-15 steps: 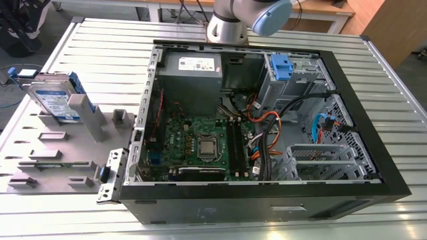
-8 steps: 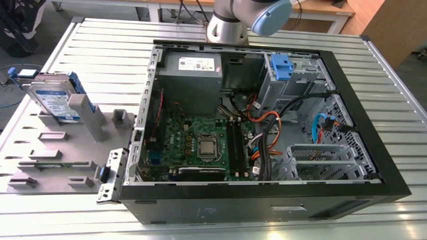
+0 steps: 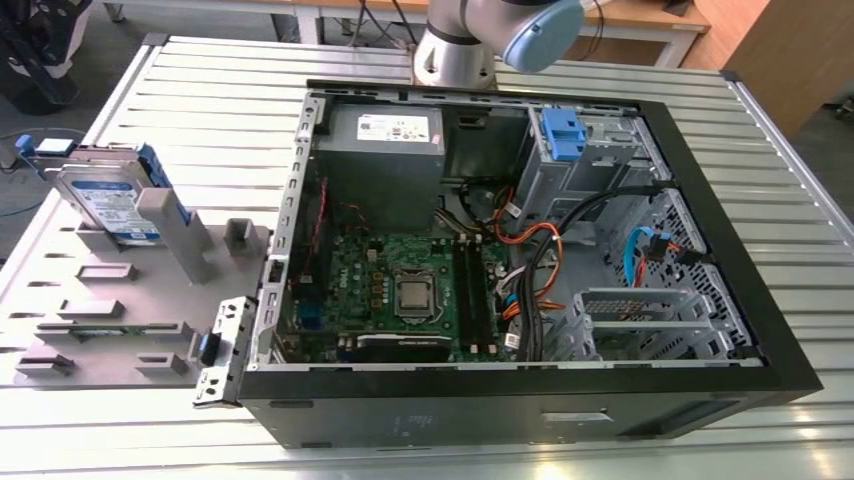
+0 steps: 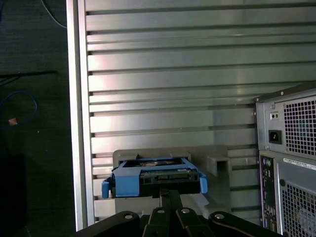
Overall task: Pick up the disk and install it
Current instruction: 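Reach for the disk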
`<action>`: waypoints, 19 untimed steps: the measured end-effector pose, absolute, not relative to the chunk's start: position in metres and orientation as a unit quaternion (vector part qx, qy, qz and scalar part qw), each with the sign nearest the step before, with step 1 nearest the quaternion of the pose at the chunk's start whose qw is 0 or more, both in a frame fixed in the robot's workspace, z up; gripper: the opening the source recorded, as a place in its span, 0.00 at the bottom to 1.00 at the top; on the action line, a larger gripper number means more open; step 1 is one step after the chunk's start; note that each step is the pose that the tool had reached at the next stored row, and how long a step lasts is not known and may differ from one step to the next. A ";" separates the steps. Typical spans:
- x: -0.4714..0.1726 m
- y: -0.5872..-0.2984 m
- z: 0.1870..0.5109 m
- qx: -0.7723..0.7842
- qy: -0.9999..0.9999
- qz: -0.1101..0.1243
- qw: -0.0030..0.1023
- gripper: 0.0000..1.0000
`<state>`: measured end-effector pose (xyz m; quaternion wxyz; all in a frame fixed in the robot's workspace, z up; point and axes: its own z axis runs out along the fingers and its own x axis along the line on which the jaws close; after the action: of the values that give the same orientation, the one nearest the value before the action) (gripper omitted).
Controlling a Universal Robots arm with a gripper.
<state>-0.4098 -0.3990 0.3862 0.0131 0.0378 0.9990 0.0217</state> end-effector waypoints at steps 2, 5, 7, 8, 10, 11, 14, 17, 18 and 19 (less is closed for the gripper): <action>-0.410 -0.399 0.385 0.038 0.999 0.022 0.013 0.11; -0.410 -0.399 0.383 0.038 0.999 0.022 0.013 0.11; -0.410 -0.399 0.380 0.038 0.999 0.022 0.013 0.11; -0.410 -0.399 0.379 0.038 0.999 0.022 0.013 0.11; -0.410 -0.399 0.379 0.038 0.999 0.022 0.013 0.11; -0.410 -0.399 0.379 0.038 0.999 0.022 0.013 0.11; -0.410 -0.399 0.379 0.038 0.999 0.022 0.013 0.11; -0.410 -0.399 0.379 0.038 0.999 0.022 0.013 0.11; -0.410 -0.399 0.379 0.038 0.999 0.022 0.013 0.11; -0.410 -0.399 0.378 0.038 0.999 0.022 0.013 0.11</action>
<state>-0.4099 -0.3989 0.3785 0.0131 0.0379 0.9990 0.0217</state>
